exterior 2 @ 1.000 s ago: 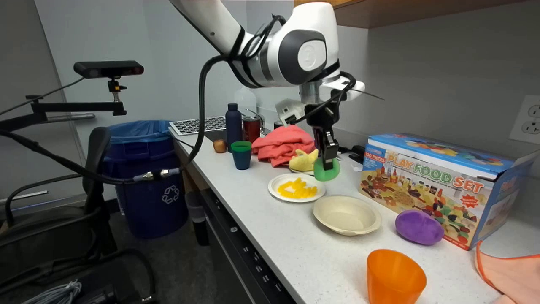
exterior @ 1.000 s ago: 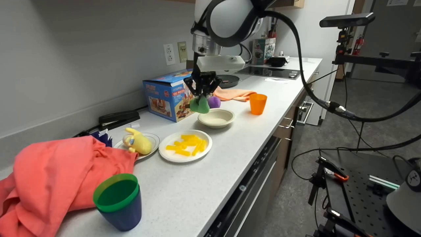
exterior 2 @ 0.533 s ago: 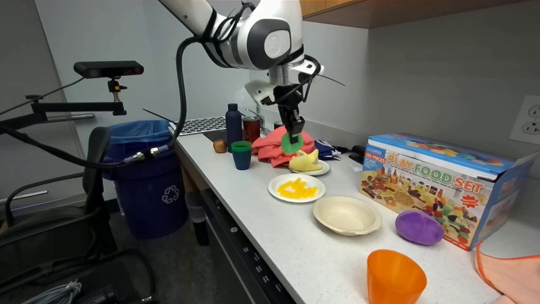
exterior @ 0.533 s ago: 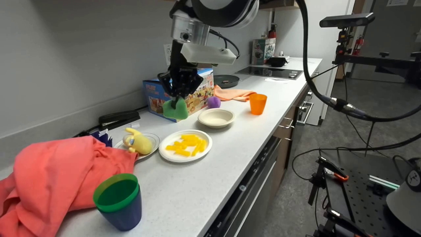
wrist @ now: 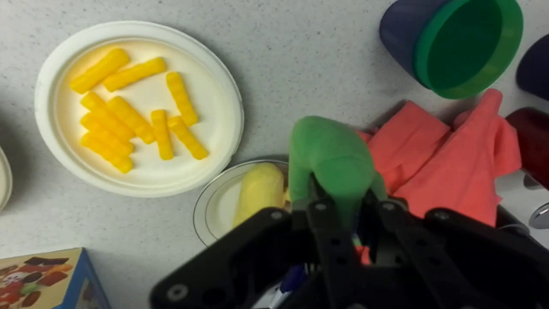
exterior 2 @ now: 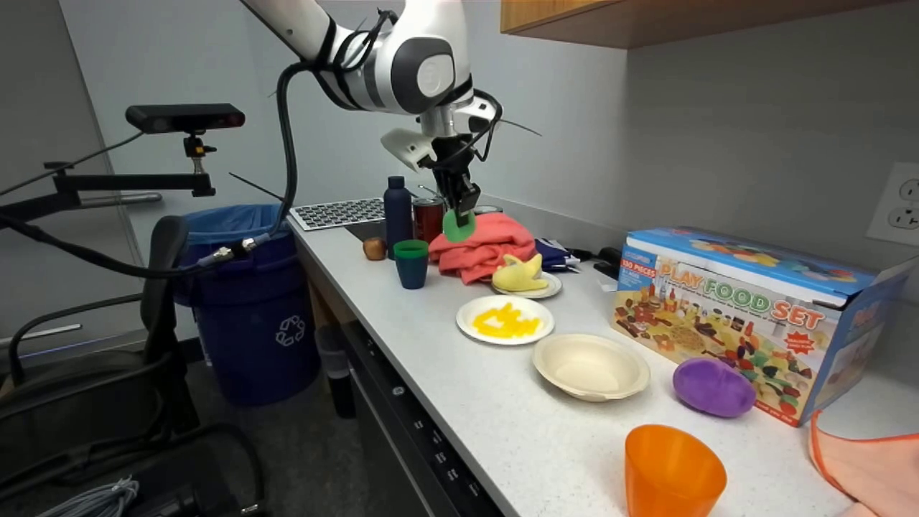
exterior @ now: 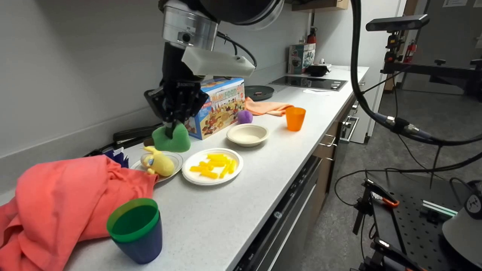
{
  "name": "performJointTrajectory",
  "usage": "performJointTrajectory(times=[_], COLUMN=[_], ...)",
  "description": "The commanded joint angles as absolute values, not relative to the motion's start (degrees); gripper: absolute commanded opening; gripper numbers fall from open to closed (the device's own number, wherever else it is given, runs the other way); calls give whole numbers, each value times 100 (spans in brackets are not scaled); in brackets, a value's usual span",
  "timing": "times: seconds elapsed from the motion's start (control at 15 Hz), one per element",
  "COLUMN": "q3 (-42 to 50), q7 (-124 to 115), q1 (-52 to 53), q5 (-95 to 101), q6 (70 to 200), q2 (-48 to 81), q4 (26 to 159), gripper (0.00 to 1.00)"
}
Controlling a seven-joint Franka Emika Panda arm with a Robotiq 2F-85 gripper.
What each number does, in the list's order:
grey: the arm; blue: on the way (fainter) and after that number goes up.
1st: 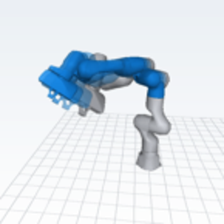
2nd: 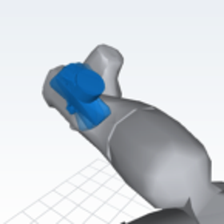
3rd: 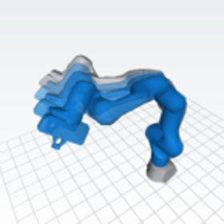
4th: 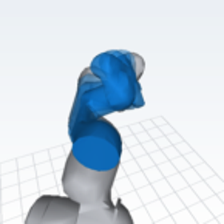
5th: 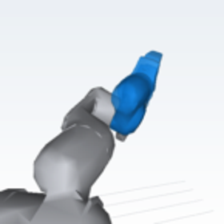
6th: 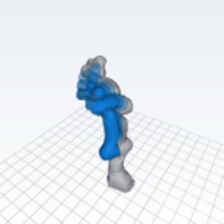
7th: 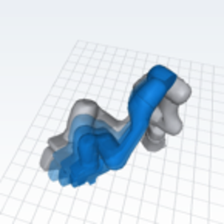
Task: Put the green plushie in the blue cup
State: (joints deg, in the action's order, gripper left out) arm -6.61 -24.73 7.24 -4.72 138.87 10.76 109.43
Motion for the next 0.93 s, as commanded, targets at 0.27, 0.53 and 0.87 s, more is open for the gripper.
performJointTrajectory(times=[0.27, 0.53, 0.87], q3=[-916, -1010, -895], q7=[-1493, -695, -22], q1=[755, 635, 590], q5=[-1269, -1848, -1751], q6=[13707, 13356, 12613], q2=[1378, 1458, 1587], q4=[10454, 10291, 9986], gripper=[4, 4, 4])
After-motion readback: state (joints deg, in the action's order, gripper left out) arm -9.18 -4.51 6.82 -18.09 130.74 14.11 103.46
